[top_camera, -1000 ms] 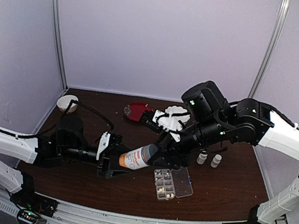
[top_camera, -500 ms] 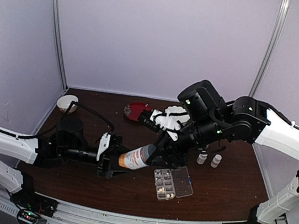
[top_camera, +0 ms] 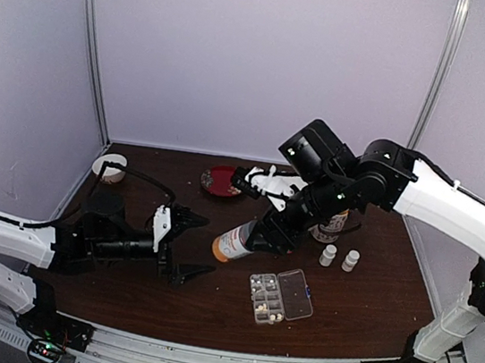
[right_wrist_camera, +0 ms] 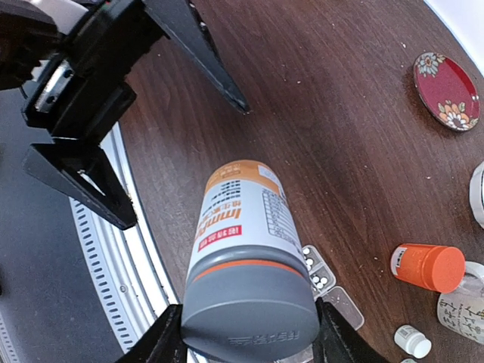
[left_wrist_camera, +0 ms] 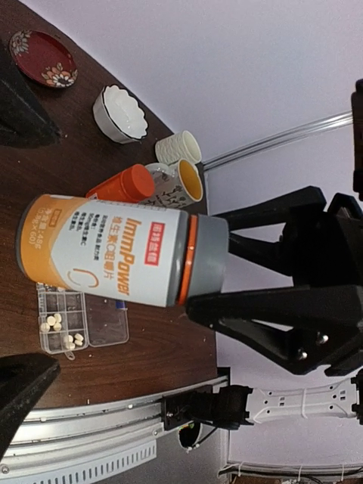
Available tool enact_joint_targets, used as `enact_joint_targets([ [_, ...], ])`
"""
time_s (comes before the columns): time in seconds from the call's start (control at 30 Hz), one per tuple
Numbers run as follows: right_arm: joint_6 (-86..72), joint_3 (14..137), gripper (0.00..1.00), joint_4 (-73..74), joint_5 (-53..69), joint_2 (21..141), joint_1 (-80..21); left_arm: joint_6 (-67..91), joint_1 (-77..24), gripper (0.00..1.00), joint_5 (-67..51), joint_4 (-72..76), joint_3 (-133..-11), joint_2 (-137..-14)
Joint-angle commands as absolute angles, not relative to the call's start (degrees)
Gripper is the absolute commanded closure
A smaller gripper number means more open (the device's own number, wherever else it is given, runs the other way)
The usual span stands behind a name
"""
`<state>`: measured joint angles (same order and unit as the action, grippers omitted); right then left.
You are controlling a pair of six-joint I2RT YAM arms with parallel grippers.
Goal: Sort the pills into containers
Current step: Place the pill bottle at the center of the board.
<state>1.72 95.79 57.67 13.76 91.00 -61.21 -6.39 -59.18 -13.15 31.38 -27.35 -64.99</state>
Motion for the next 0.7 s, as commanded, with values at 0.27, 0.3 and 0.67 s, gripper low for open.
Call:
enact_joint_targets([
  [0.27,4.86,104.44,0.95,66.91,0.91,102.51,-54.29,-3.62,-58.98,0.02,-3.62,27.62,-25.98,-60.17],
  [0.3,5.01,104.97,0.95,67.15,0.73,103.67,-53.68,-2.75,-58.9,0.02,-2.79,27.35,-26.27,-60.46],
  [0.67,7.37,110.91,0.94,70.13,0.31,114.73,-48.72,9.88,-58.75,0.03,13.49,22.99,-27.21,-58.71],
])
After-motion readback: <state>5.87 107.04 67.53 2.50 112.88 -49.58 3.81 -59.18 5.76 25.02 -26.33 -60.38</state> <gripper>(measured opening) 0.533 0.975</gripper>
